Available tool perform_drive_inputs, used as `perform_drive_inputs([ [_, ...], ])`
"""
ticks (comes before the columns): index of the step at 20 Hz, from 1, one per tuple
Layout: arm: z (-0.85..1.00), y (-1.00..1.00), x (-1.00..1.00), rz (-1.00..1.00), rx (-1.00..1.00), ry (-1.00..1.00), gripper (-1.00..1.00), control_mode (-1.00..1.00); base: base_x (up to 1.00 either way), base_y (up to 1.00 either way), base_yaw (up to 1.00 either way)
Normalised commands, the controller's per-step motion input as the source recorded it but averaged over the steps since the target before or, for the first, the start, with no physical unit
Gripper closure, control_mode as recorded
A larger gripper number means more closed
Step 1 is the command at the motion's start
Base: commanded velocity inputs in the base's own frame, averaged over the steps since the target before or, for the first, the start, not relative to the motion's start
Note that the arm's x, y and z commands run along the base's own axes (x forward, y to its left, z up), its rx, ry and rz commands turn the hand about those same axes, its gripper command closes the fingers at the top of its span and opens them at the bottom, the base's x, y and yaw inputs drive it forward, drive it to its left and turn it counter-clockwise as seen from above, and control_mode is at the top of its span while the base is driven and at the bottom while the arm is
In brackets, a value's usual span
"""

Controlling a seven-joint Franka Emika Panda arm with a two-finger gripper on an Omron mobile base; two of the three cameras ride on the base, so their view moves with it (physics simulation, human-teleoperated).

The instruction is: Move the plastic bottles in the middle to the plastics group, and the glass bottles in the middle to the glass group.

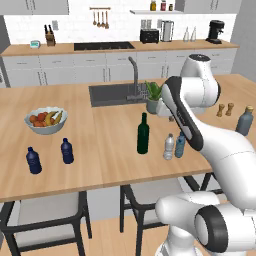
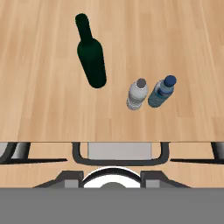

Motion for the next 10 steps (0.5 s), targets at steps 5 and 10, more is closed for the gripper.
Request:
perform_drive_inputs([
  [5,-0.06,-0.07,-0.16,0.01,0.00,-0.04,-1.00,-1.00,0.00,0.00,0.00],
  [10,-0.14,0.00,-0.15,0.08,0.03,-0.09,-1.00,-1.00,0.00,0.00,0.00],
])
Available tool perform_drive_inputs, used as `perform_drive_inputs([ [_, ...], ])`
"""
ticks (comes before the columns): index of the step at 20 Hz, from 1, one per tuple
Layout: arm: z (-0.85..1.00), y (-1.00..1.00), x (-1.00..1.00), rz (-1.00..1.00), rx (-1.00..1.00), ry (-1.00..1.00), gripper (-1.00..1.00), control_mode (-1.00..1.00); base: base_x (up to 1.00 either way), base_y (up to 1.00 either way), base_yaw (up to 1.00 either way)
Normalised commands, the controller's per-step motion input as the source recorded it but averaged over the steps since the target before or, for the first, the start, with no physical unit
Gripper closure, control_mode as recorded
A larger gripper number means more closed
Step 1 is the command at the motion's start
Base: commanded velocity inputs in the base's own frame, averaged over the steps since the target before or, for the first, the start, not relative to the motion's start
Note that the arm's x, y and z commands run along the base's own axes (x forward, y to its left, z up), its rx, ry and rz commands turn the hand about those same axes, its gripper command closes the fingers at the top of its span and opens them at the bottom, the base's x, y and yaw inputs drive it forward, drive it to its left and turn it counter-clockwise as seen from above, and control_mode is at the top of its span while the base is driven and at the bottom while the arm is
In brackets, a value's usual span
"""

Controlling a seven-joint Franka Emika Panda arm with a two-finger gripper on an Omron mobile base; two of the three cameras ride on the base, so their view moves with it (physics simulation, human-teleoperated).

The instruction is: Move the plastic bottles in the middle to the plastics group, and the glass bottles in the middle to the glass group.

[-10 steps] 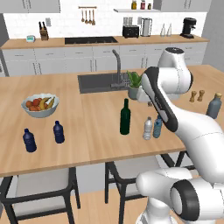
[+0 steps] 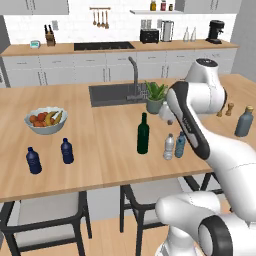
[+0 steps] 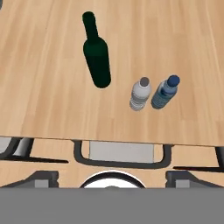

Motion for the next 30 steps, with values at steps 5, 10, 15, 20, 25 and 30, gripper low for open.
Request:
perform_drive_inputs([
  [5,-0.03,0.42,0.11,0.06,0.00,-0.20,-1.00,-1.00,0.00,0.00,0.00],
  [10,-0.01,0.42,0.66,-0.08,-0.01,-0.11,-1.00,-1.00,0.00,0.00,0.00],
  [15,-0.12,0.12,0.90,-0.02,0.00,0.06,-1.00,-1.00,0.00,0.00,0.00],
  [20,-0.19,-0.05,0.73,0.00,0.00,0.10,-1.00,-1.00,0.00,0.00,0.00],
  [25,-0.27,-0.08,0.46,0.00,0.00,0.16,-1.00,-1.00,0.00,0.00,0.00],
  [30,-0.23,0.01,0.35,0.05,0.00,0.00,-1.00,-1.00,0.00,0.00,0.00],
])
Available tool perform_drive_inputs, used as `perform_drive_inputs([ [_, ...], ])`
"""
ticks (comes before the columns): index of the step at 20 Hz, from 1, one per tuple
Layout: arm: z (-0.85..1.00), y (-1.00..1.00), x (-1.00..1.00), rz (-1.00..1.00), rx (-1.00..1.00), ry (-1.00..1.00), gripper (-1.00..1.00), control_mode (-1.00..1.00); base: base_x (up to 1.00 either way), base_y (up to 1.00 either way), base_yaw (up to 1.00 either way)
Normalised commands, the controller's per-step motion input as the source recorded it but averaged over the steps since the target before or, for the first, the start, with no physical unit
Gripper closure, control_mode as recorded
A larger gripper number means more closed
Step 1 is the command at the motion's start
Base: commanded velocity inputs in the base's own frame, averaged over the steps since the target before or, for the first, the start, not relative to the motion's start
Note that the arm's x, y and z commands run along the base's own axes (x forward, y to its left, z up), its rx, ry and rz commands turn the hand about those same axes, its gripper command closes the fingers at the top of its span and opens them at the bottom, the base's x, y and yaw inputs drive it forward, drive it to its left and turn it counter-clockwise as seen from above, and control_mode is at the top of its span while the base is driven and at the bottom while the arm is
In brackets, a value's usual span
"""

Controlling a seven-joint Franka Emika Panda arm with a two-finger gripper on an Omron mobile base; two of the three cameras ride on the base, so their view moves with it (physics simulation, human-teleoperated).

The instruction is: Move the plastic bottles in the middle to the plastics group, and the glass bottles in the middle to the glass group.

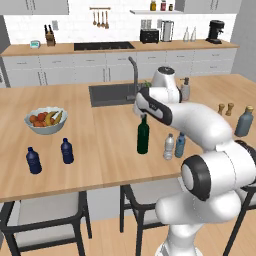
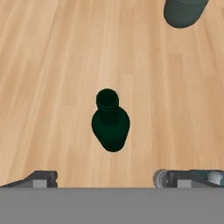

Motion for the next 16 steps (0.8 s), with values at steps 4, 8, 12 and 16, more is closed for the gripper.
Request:
perform_drive_inputs([
  [4,-0.28,0.05,0.31,0.06,0.00,0.00,-1.00,-1.00,0.00,0.00,0.00],
  [8,-0.27,0.12,0.29,0.06,0.00,0.00,-1.00,-1.00,0.00,0.00,0.00],
  [12,-0.16,0.03,0.37,0.04,0.00,0.00,-1.00,-1.00,0.00,0.00,0.00],
  [16,-0.08,0.00,0.13,0.03,0.00,0.00,-1.00,-1.00,0.00,0.00,0.00],
])
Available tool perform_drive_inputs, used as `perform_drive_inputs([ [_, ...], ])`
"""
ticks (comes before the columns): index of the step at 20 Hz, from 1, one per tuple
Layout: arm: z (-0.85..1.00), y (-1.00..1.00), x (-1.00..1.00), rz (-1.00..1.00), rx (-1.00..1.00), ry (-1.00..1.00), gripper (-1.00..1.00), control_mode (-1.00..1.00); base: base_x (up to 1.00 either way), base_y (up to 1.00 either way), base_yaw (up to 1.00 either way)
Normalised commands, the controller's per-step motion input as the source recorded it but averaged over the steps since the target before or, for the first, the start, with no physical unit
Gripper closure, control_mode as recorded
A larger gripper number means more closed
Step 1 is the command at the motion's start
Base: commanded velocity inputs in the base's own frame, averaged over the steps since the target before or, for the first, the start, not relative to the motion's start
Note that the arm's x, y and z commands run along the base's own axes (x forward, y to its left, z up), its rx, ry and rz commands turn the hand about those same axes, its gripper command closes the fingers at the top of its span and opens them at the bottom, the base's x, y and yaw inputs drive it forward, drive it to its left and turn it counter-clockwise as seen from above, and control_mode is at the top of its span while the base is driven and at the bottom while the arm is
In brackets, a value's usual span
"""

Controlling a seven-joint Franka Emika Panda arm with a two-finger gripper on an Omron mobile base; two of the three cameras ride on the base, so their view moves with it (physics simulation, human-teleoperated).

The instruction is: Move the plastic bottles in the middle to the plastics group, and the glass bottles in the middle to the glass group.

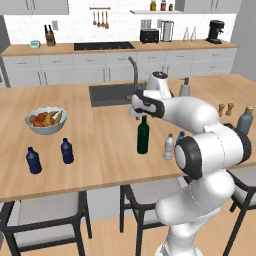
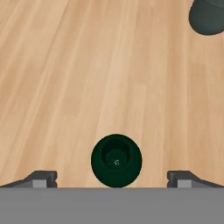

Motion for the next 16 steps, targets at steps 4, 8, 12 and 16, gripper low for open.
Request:
perform_drive_inputs([
  [4,-0.03,0.00,0.10,0.04,0.00,0.00,-1.00,-1.00,0.00,0.00,0.00],
  [8,-0.01,-0.02,0.13,0.04,0.00,0.00,-1.00,-1.00,0.00,0.00,0.00],
  [12,-0.12,-0.01,0.00,0.03,0.00,-0.01,-1.00,-1.00,0.00,0.00,0.00],
  [16,-0.12,0.00,0.00,0.03,0.00,-0.08,-1.00,-1.00,0.00,0.00,0.00],
])
